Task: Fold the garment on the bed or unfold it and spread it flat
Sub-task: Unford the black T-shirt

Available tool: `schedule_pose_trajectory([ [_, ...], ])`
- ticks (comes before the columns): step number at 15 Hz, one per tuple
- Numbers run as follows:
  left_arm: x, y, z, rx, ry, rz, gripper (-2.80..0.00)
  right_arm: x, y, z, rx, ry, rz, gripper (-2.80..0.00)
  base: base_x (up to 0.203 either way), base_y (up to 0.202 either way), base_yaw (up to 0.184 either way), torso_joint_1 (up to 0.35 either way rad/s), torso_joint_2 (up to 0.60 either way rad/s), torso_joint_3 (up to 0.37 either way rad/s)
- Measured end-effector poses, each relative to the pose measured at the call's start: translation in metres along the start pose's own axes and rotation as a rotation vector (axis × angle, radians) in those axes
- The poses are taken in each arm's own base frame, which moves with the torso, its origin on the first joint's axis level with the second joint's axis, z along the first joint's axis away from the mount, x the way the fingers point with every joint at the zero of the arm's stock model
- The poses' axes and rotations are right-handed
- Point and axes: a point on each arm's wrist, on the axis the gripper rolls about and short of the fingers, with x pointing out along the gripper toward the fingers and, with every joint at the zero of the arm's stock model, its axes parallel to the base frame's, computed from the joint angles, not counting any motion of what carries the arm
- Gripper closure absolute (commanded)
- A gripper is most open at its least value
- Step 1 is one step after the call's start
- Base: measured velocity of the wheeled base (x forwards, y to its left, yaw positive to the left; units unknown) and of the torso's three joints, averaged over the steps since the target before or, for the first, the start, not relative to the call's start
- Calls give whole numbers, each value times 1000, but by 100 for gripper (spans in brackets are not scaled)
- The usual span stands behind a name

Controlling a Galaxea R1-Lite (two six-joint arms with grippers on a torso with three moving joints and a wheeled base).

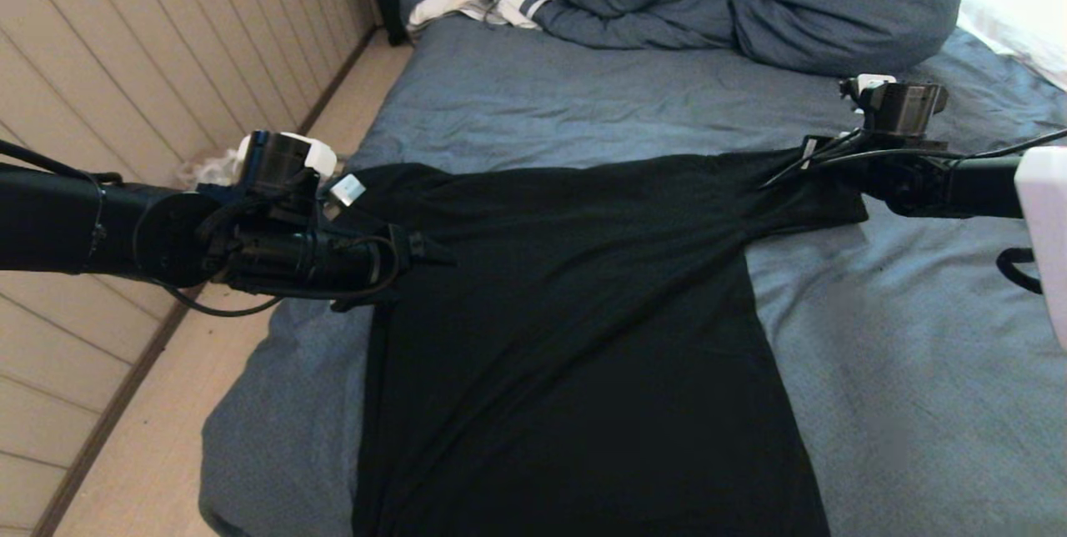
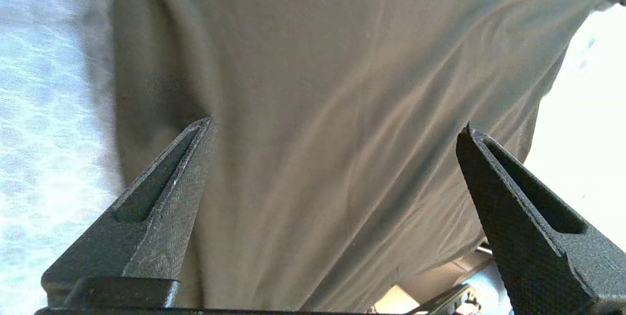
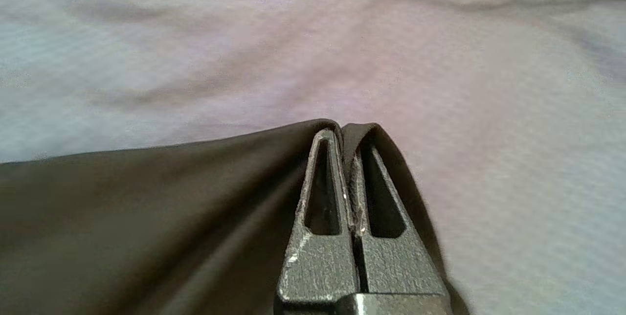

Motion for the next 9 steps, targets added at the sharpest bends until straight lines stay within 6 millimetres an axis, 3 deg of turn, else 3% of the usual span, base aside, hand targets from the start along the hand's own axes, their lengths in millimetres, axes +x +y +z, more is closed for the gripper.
schedule_pose_trajectory([
  [3,1,0,0,1,-1,-3,-280,2,1,-5,-14,14,4,0,0,0,0,0,0,0],
  [4,2,1,0,0,0,-3,-280,2,2,-6,-27,18,3,-280,0,0,0,0,0,0],
  [9,2,1,-1,1,1,-3,-280,4,2,-9,-52,26,3,-280,0,0,0,0,0,0],
])
